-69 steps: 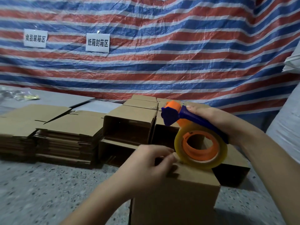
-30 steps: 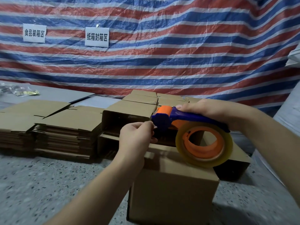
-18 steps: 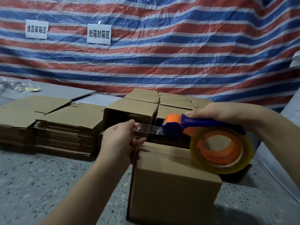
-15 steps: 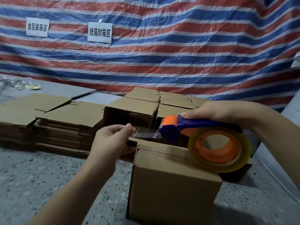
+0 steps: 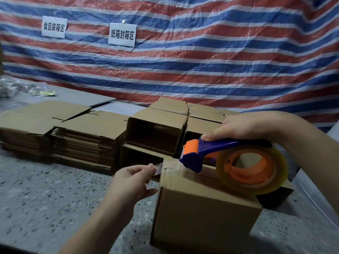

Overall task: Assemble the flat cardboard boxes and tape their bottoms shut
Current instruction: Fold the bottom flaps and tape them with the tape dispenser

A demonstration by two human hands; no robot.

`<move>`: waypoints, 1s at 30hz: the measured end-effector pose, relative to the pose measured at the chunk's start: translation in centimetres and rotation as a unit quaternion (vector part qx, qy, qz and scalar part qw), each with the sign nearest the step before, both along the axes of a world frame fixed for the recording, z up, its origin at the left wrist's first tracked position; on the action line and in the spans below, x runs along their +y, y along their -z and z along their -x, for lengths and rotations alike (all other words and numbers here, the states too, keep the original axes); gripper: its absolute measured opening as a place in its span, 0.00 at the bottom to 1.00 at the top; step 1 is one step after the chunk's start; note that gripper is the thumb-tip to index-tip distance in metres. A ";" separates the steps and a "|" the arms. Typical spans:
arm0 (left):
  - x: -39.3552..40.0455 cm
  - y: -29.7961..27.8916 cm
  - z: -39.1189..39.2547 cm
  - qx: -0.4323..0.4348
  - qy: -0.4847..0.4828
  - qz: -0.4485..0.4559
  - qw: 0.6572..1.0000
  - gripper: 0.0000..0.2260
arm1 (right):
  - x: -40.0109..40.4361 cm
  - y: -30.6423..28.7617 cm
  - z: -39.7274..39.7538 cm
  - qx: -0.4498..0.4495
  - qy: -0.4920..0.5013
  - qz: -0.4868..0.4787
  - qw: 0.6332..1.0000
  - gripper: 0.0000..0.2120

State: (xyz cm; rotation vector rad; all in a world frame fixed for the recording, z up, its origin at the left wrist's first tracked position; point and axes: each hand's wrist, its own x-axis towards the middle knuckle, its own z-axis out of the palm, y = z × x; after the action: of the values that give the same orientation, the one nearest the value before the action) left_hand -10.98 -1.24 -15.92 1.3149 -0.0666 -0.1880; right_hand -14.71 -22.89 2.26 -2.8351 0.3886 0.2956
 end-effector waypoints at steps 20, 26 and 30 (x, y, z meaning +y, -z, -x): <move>-1.0 1.6 3.3 -0.186 0.006 -0.131 0.974 0.24 | -0.6 0.2 -0.6 -0.007 0.011 -0.002 1.000 0.28; -2.2 0.7 5.6 -0.173 0.087 -0.164 0.967 0.41 | -0.5 0.3 -0.3 -0.010 0.015 0.002 1.000 0.28; -1.3 -0.1 4.7 -0.209 0.087 -0.214 0.950 0.38 | -0.4 0.1 -0.1 -0.008 0.018 -0.006 1.000 0.28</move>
State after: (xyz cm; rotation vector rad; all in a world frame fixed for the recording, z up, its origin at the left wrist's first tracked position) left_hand -15.68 -2.53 -15.87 1.7690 -0.5282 -0.0717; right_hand -14.63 -23.28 2.14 -2.8143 0.4311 0.2662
